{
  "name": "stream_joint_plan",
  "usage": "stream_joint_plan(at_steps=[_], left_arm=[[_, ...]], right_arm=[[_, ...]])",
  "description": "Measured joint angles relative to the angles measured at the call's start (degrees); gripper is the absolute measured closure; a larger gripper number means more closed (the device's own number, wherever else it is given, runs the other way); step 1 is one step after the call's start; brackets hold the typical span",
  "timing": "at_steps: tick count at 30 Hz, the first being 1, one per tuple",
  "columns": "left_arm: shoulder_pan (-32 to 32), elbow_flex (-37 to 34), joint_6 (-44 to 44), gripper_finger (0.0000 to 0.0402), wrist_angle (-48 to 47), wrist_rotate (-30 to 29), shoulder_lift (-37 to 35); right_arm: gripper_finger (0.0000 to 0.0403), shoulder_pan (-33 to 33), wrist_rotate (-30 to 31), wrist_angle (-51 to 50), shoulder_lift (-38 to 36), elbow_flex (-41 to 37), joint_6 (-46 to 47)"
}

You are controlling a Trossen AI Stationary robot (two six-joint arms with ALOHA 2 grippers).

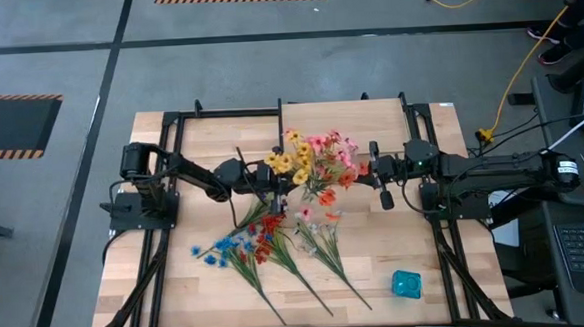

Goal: Pick and place flowers into a vace then onto a shelf
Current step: Put the yellow flowers into the transparent vase

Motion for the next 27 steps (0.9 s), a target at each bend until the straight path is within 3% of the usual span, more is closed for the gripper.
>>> stream_joint_plan(at_steps=[14, 27], left_arm=[[-0.02, 0.0, 0.2, 0.035, -5.93, -0.69, 0.0], [1.2, 0.0, -1.6, 0.0263, -15.22, -0.69, 0.0]], right_arm=[[0.0398, 0.0, 0.0, 0.01, 0.0, 0.0, 0.07], [0.0398, 0.0, -0.02, -0.01, 0.0, 0.0, 0.21]])
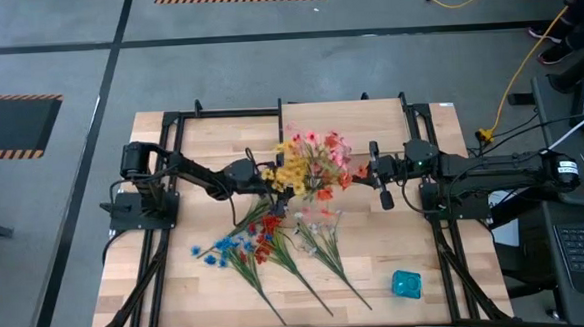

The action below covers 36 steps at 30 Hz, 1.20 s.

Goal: Pick and place flowers into a vace then onto a shelf
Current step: Put the yellow flowers into the transparent vase

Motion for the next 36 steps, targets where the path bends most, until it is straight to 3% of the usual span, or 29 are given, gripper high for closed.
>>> stream_joint_plan(at_steps=[8, 24, 36], left_arm=[[-0.02, 0.0, 1.71, 0.024, -3.57, 0.7, -1.39], [-0.02, 0.0, 6.63, 0.0238, -34.3, -0.22, -16.28], [-0.55, -0.02, 7.7, 0.0238, -29.56, 0.21, -15.05]], right_arm=[[0.0398, 0.01, 0.0, -0.02, 0.0, 0.0, 0.0], [0.0398, 0.02, 0.0, -0.31, 0.0, 0.0, 0.03], [0.0398, 0.02, 0.0, -0.02, 0.0, 0.0, 0.03]])
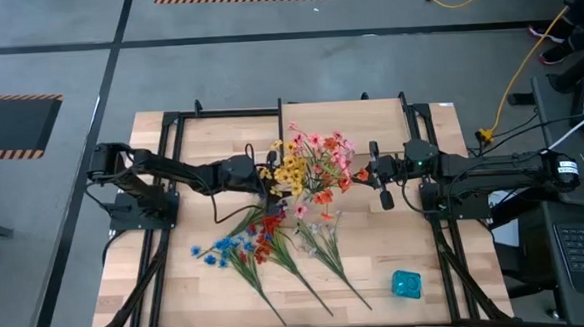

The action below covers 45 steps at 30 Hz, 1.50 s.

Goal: Pick and place flowers into a vace then onto a shelf
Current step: Put the yellow flowers into the transparent vase

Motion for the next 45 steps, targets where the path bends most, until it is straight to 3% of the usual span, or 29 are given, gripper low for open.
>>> stream_joint_plan(at_steps=[12, 30, 45], left_arm=[[0.13, 0.0, 0.05, 0.0252, 1.97, -1.64, -0.01], [0.07, 0.0, 3.02, 0.0391, 2.41, -3.29, -0.01], [0.07, 0.09, 4.45, 0.0397, 4.91, -3.31, 2.88]], right_arm=[[0.0398, -0.01, 0.0, 0.02, 0.0, 0.0, 0.0], [0.0398, -0.02, 0.02, 0.4, 0.0, 0.0, 0.0], [0.0398, -0.02, 0.04, 0.57, 0.0, 0.0, 0.0]])
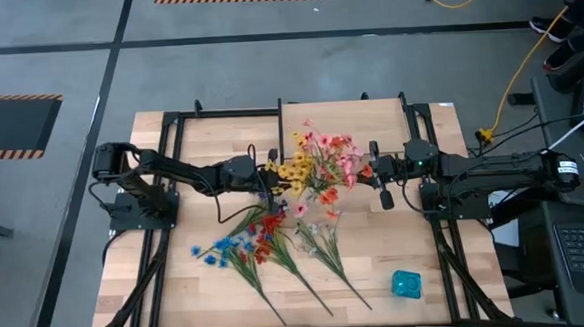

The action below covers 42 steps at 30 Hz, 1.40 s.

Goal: Pick and place flowers into a vace then onto a shelf
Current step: Put the yellow flowers into the transparent vase

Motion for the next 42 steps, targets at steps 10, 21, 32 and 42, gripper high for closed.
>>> stream_joint_plan(at_steps=[10, 21, 32, 42], left_arm=[[0.0, -0.11, 0.15, 0.0391, 2.12, 0.02, 0.13], [0.0, -0.11, -0.46, 0.0327, 4.18, 0.02, 0.13], [0.03, 3.29, -0.52, 0.0267, 1.7, 0.02, 0.11], [0.13, 4.81, -0.03, 0.0336, -3.05, 0.02, 0.11]], right_arm=[[0.0398, 0.0, 0.0, -0.01, 0.0, 0.0, 0.0], [0.0398, 0.0, 0.0, -0.07, 0.0, 0.0, 0.0], [0.0398, 0.0, -0.02, -0.1, 0.0, 0.0, 0.0], [0.0398, 0.0, -0.02, -0.12, 0.0, 0.0, 0.0]])
